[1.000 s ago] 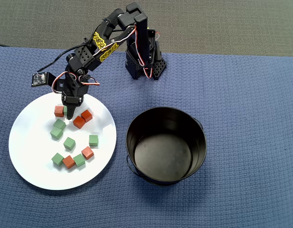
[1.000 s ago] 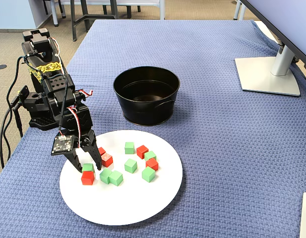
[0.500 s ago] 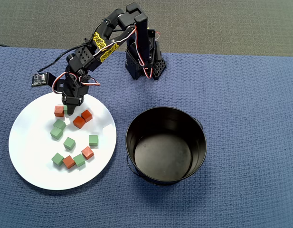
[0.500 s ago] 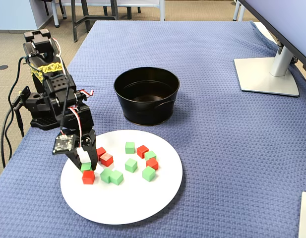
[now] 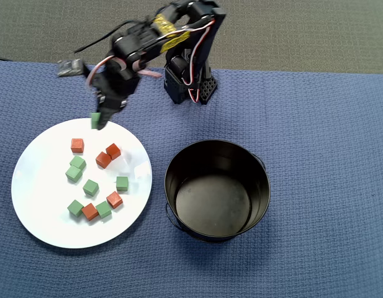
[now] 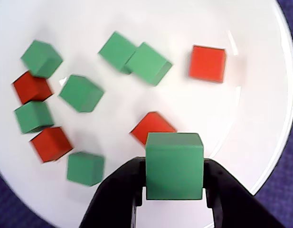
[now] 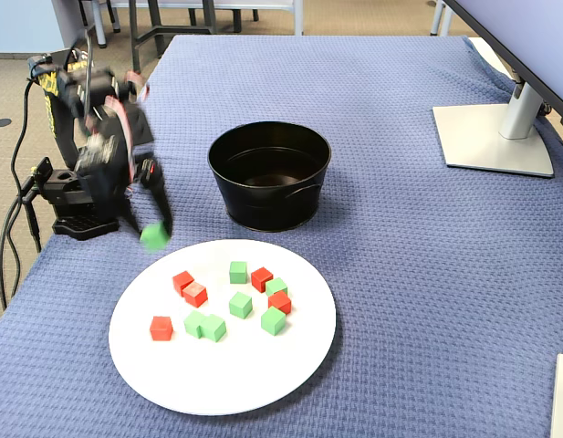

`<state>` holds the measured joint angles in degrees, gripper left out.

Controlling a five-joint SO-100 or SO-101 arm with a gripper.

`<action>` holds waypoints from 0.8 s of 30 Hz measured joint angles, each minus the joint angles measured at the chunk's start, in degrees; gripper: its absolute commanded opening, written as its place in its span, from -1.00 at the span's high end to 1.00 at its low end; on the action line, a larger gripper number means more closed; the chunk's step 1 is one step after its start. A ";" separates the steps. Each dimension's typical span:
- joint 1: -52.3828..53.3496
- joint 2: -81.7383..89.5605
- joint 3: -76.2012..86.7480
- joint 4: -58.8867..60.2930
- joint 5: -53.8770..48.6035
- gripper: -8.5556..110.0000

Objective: Pick up the green cubes from the white plate and place them in the black recipient

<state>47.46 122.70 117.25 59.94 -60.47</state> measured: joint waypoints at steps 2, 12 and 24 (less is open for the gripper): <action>-5.01 3.69 -1.14 3.87 3.69 0.86; -33.40 0.53 -20.21 17.31 25.40 0.86; -59.15 -18.54 -27.77 13.10 39.29 0.29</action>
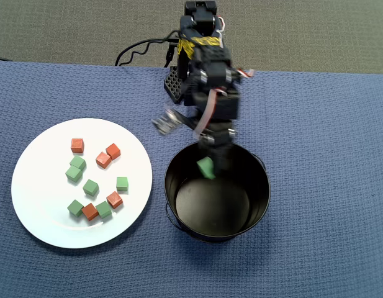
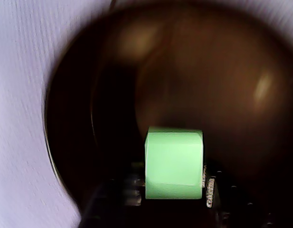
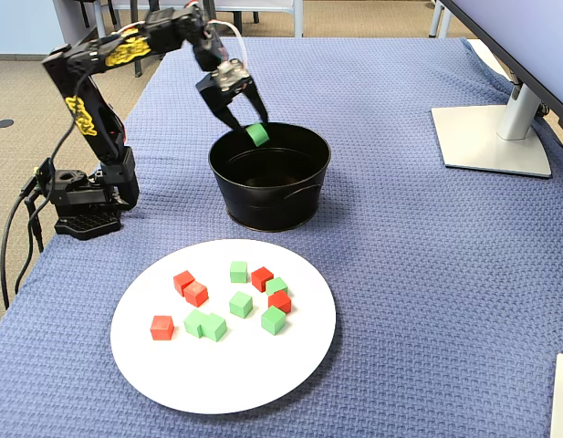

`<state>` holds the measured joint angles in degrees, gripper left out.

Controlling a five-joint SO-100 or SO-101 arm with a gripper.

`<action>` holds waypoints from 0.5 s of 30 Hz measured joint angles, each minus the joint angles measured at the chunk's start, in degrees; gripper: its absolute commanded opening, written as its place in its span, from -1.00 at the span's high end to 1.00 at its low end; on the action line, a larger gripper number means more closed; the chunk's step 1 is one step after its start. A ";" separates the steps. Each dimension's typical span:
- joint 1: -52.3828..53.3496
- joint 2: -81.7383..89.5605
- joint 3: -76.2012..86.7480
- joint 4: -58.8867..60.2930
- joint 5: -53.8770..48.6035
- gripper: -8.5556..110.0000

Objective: Pick up the green cubes from the white plate and place them in the black recipient

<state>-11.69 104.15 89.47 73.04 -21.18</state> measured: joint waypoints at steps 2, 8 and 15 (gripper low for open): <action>-2.11 0.00 -0.18 0.00 -0.62 0.31; 4.04 2.37 -1.67 6.06 -6.15 0.43; 31.03 5.19 -1.05 4.04 -9.76 0.57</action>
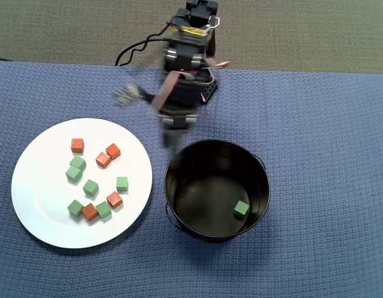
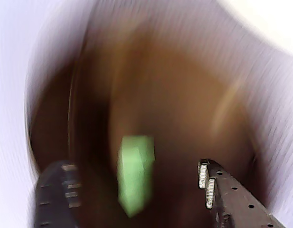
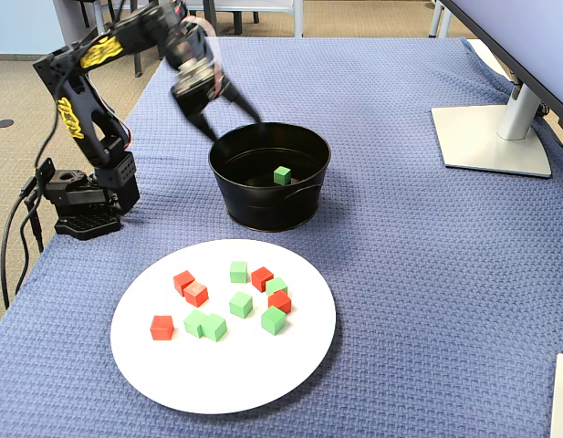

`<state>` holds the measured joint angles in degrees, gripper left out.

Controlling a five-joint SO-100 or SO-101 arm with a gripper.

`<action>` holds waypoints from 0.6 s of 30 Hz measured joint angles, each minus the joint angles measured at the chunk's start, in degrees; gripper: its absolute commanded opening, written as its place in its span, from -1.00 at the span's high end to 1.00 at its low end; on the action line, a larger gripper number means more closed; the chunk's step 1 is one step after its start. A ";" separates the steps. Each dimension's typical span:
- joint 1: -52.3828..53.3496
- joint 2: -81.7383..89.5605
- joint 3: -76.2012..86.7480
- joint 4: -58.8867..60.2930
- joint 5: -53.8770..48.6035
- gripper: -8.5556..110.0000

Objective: Pick up the green cubes from the white plate and place them in the black recipient

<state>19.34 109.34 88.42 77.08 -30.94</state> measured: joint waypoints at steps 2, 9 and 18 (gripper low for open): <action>7.56 -2.37 1.41 -3.87 -1.23 0.56; 14.41 -13.89 2.81 -10.81 -4.31 0.45; 14.41 -22.76 3.96 -14.06 -7.65 0.28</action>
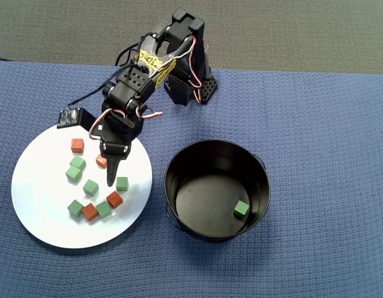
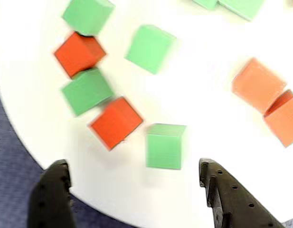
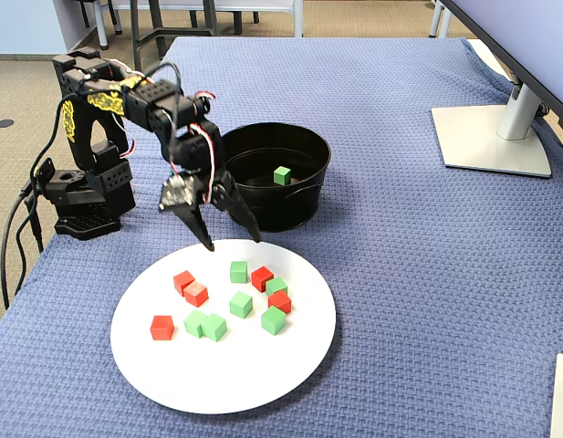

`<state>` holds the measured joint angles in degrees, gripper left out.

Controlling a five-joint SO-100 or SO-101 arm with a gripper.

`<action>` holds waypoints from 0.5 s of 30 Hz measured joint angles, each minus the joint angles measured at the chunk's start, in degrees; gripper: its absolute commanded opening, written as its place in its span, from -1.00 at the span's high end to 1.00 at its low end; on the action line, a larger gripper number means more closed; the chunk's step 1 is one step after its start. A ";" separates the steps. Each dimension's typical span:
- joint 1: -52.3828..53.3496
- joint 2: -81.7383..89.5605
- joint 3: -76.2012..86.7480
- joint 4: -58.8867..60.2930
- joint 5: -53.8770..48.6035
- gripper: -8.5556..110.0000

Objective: Pick up the green cubes from the white plate and place them in the black recipient

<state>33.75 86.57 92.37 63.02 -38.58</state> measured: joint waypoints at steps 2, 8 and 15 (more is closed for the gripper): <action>0.00 -1.85 0.00 -0.35 -0.79 0.26; -0.88 -4.66 0.00 -0.70 -1.93 0.22; -2.29 -9.49 0.00 -1.23 -2.20 0.23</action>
<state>31.46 77.08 92.37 61.79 -40.78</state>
